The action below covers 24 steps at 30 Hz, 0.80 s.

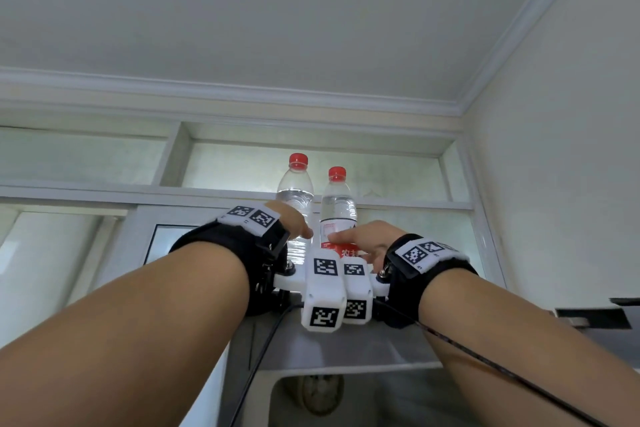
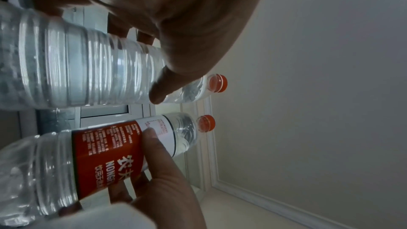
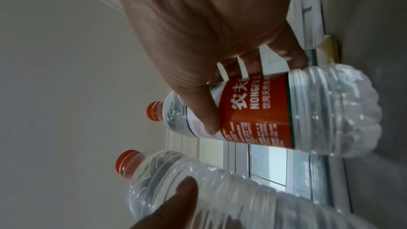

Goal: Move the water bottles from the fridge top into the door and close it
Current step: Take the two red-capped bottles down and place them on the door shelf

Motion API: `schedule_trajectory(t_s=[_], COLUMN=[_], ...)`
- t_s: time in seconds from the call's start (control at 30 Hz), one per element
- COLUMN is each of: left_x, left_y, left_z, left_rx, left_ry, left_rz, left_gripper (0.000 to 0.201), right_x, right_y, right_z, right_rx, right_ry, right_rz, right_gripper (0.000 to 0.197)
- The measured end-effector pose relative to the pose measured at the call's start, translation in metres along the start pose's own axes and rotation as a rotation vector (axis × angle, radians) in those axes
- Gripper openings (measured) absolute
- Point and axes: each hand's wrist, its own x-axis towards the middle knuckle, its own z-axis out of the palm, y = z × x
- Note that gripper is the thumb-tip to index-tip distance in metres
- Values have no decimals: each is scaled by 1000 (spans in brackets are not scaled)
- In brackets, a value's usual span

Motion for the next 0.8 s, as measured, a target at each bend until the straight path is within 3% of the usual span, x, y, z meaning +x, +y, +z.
schedule_trajectory(t_s=[0.17, 0.3, 0.4, 0.6, 0.7, 0.8], left_x=[-2, -7, -18, -69, -96, -132], left_y=[-6, -1, 17, 48, 52, 46], left_z=[3, 0, -8, 1, 23, 56], left_rx=[5, -471, -638, -807, -882, -928], left_ry=[-58, 31, 59, -40, -110, -219], left_rz=[83, 168, 286, 361, 364, 337], left_gripper=[57, 67, 76, 74, 71, 71], right_x=[-16, -47, -80, -161, -195, -230], right_y=[-8, -23, -34, -22, 0, 33], right_z=[1, -16, -45, -84, -95, -104], right_rx=[-33, 114, 175, 269, 233, 127], right_ry=[40, 134, 195, 300, 349, 351], right_rz=[-74, -135, -212, -336, -296, -208], right_gripper=[48, 48, 48, 44, 58, 57])
